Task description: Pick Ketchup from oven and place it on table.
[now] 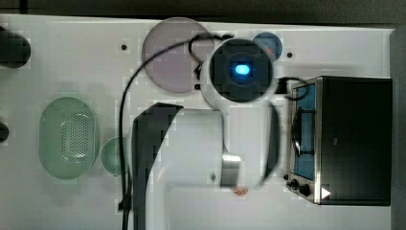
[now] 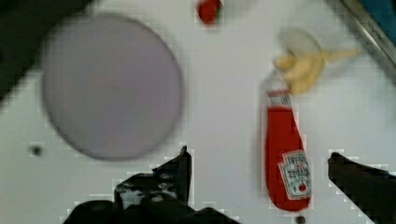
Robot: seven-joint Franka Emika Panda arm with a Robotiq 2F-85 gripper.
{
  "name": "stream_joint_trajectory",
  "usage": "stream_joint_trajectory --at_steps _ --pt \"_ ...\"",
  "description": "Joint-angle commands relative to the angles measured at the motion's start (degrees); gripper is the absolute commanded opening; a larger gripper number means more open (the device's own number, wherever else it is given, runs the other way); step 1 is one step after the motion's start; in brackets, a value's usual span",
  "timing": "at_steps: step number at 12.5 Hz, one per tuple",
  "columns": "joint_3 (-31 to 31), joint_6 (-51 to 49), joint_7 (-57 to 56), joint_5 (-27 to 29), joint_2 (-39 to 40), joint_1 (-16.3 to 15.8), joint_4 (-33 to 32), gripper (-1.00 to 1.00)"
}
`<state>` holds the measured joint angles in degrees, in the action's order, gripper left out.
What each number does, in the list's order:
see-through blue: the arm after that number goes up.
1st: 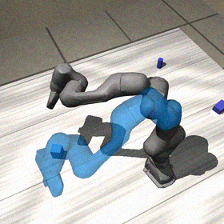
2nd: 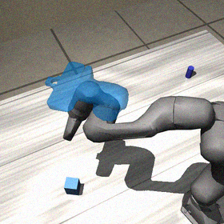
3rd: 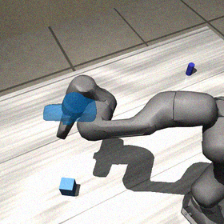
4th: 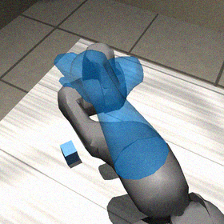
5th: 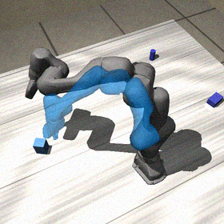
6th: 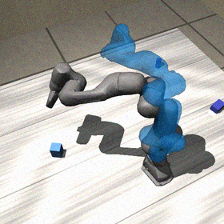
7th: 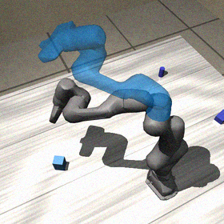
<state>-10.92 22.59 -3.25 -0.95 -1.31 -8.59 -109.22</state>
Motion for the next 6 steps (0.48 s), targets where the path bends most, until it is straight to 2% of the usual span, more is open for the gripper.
stream_joint_trajectory --at_steps 1,6 --pt "-1.23 -5.71 1.68 0.39 0.05 0.05 7.84 1.0" --pt "-1.12 -26.11 1.68 0.4 0.19 0.08 16.71 1.0"
